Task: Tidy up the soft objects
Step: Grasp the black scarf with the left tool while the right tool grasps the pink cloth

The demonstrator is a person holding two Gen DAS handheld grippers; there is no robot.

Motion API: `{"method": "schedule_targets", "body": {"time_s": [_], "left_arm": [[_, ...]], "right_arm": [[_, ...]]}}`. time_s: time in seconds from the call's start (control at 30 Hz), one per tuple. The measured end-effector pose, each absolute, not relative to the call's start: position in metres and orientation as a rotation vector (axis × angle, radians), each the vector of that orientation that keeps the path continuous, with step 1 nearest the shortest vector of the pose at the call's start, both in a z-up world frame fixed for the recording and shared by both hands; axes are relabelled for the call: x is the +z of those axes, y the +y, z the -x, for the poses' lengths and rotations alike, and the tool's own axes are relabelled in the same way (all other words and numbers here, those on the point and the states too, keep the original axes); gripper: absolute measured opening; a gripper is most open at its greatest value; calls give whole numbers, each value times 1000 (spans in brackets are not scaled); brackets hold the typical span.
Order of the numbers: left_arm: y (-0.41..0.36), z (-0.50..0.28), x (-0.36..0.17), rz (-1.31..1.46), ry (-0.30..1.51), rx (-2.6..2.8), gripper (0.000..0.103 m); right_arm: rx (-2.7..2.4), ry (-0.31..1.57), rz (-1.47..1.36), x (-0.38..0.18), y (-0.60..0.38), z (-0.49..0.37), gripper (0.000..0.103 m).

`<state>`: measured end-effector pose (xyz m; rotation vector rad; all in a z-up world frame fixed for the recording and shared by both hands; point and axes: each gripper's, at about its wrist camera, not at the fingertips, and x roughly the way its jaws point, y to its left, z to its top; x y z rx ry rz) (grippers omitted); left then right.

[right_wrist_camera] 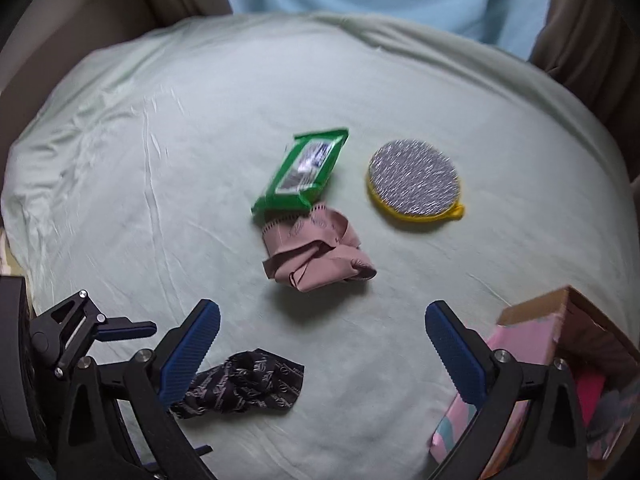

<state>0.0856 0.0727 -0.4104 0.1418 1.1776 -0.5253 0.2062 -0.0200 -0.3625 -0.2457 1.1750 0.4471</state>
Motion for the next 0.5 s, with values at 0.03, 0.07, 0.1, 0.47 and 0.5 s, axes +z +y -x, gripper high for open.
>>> {"method": "schedule_targets", "body": {"time_s": [0.03, 0.07, 0.1, 0.47, 0.5], "left_arm": [[70, -87, -418, -140, 1189, -529, 96], [68, -88, -424, -140, 1197, -532, 95], [66, -89, -429, -140, 1204, -535, 95], [52, -99, -472, -188, 1233, -536, 72], [51, -99, -473, -205, 1228, -529, 65]], "right_arm": [[453, 1189, 253, -368, -18, -210, 102], [465, 1202, 257, -375, -16, -215, 102], [476, 1210, 256, -380, -14, -219, 102], [526, 1291, 260, -435, 7, -262, 99], [523, 1305, 266, -440, 9, -264, 97]]}}
